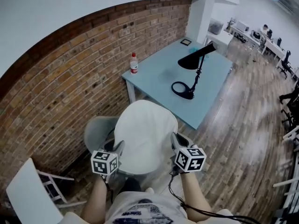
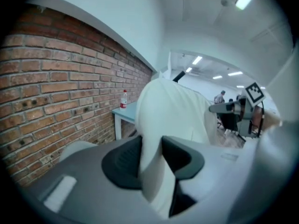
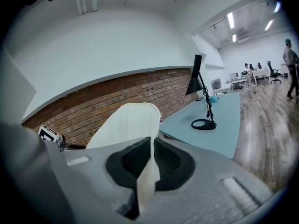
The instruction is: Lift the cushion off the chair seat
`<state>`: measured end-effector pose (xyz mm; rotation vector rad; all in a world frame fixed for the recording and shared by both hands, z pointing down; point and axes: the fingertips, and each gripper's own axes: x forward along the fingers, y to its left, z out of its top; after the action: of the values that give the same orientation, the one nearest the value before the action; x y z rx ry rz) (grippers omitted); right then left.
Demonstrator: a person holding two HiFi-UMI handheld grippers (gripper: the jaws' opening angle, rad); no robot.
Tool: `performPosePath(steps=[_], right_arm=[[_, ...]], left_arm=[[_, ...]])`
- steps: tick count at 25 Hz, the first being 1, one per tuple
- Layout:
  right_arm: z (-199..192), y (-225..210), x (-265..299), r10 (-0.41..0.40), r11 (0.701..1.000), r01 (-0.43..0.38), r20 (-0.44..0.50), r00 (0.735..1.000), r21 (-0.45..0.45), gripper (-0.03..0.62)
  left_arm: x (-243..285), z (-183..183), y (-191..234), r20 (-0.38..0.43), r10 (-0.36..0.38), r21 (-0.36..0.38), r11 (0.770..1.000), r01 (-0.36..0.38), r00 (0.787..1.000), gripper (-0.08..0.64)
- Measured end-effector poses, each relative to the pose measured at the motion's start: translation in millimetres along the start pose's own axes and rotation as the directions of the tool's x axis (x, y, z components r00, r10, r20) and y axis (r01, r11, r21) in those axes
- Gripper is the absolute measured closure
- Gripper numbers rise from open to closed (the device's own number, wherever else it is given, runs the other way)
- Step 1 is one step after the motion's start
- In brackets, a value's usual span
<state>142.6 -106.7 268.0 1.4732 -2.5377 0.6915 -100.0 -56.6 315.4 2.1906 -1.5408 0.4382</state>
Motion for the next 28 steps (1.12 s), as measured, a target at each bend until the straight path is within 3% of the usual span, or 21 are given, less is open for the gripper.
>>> performPosePath(steps=[11, 28], right_arm=[[48.6, 24.7, -10.4, 0.029, 0.996, -0.022, 0.084, 0.996, -0.087, 0.572], [43.3, 23.7, -8.9, 0.015, 0.996, -0.007, 0.078, 0.997, -0.094, 0.574]], left_arm=[[-29.1, 40.4, 0.8, 0.103, 0.028, -0.001, 1.000, -0.028, 0.994, 0.430], [-22.1, 36.9, 1.5, 0.092, 0.014, -0.020, 1.000, -0.012, 0.996, 0.430]])
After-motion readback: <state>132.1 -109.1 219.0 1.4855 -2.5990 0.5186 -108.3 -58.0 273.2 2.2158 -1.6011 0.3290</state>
